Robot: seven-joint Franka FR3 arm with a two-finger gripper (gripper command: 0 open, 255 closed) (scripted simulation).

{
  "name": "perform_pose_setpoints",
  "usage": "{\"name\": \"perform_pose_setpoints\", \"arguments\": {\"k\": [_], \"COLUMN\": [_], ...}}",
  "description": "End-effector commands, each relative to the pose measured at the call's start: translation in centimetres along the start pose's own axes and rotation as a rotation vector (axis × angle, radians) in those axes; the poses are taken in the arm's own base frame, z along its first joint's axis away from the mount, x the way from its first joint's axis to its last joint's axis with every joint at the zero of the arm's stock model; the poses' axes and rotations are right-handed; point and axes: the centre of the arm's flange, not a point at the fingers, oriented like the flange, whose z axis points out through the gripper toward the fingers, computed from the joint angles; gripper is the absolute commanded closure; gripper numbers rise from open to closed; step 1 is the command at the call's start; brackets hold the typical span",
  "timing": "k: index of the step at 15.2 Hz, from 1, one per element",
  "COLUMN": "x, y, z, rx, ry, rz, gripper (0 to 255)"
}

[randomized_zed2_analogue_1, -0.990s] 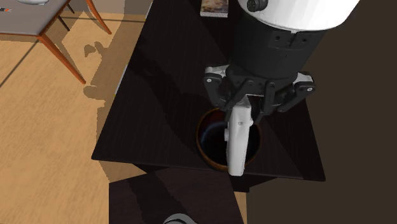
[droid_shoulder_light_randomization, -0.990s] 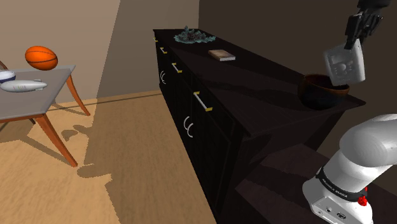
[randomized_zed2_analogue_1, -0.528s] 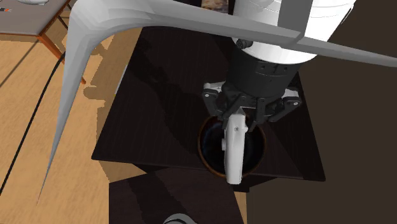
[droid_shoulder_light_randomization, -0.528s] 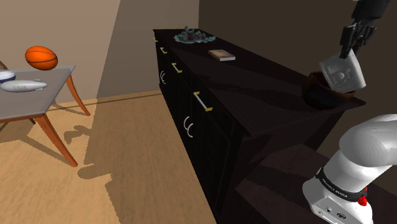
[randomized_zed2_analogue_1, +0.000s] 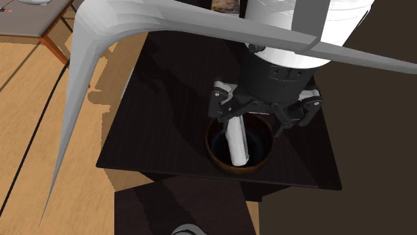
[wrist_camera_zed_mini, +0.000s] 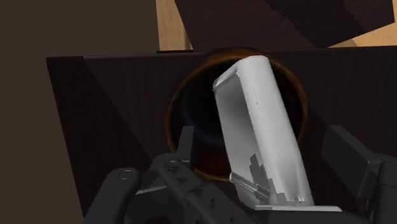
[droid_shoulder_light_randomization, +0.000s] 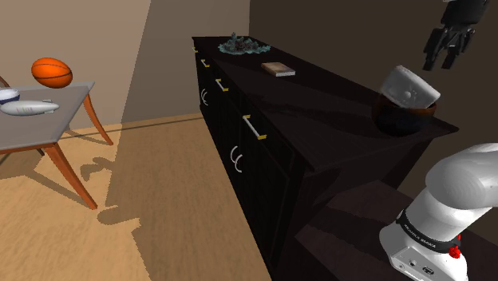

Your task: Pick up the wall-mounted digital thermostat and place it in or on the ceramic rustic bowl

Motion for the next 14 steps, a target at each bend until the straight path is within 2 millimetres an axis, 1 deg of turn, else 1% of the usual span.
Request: {"name": "perform_pose_setpoints", "arguments": {"k": [1, 3, 6, 7, 14], "x": [0.0, 0.0, 0.0, 0.0, 0.0], "y": [0.0, 0.0, 0.0, 0.0, 0.0], "z": [0.0, 0.0, -4.0, -5.0, -5.0], "rx": [0.000, 0.000, 0.000, 0.000, 0.000], "ry": [0.000, 0.000, 0.000, 0.000, 0.000], "rz": [0.000, 0.000, 0.000, 0.000, 0.000], "gripper": [0, 0, 0, 0, 0]}}
